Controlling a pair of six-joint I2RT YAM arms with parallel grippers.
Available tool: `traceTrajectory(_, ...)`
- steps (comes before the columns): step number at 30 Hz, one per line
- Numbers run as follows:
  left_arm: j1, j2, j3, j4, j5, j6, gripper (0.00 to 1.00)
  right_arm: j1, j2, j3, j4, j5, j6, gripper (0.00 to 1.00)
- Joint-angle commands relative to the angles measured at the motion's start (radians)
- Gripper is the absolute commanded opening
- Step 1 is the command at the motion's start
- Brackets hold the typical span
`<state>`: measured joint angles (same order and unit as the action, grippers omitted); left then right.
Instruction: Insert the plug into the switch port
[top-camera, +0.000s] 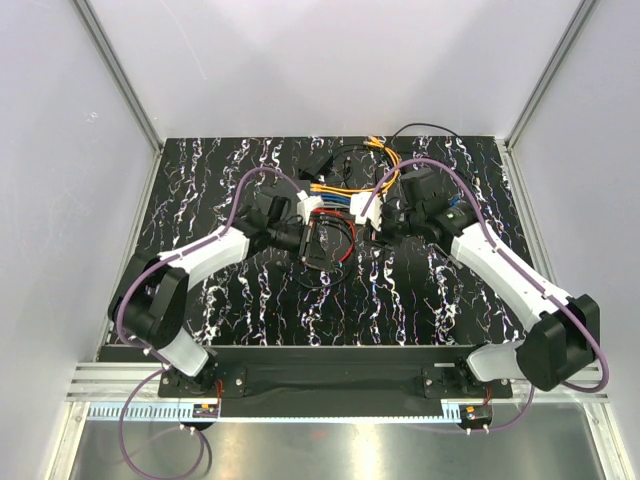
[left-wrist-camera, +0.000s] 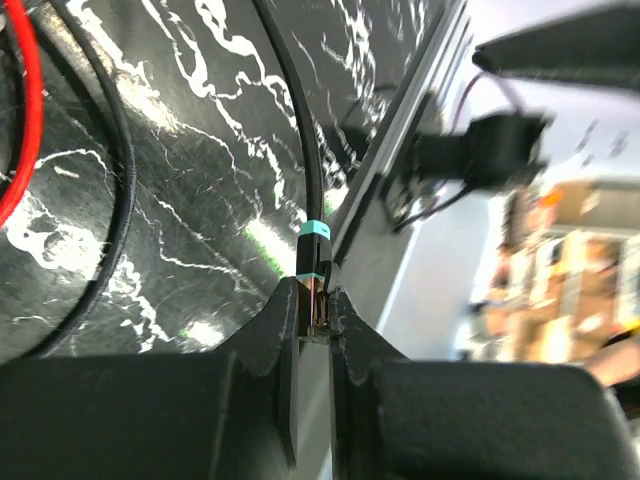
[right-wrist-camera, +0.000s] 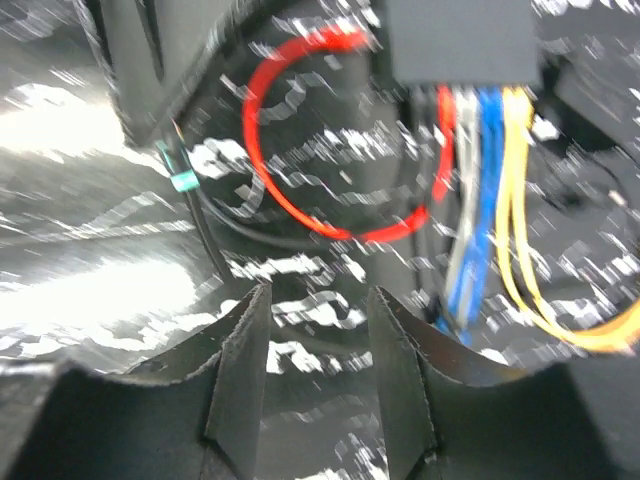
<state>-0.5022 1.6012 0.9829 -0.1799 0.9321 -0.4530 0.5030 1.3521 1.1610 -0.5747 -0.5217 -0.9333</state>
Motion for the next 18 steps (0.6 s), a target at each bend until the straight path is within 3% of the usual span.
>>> traceTrajectory(1,-0.021,-0.067,0.048,-0.049,-0.001,0.269,0.0,-0.006,0.035,0.042,-0.1,-0.279,0.042,0.49)
traceTrajectory(8,-0.038,-0.066,0.062,-0.059,0.028,0.428,0.0,-0.006,0.088,0.0,-0.042,-0.419,0.07,0.48)
traceTrajectory(18,-0.042,-0.06,0.053,-0.013,0.051,0.383,0.0,0.002,0.091,-0.052,0.001,-0.402,0.022,0.48)
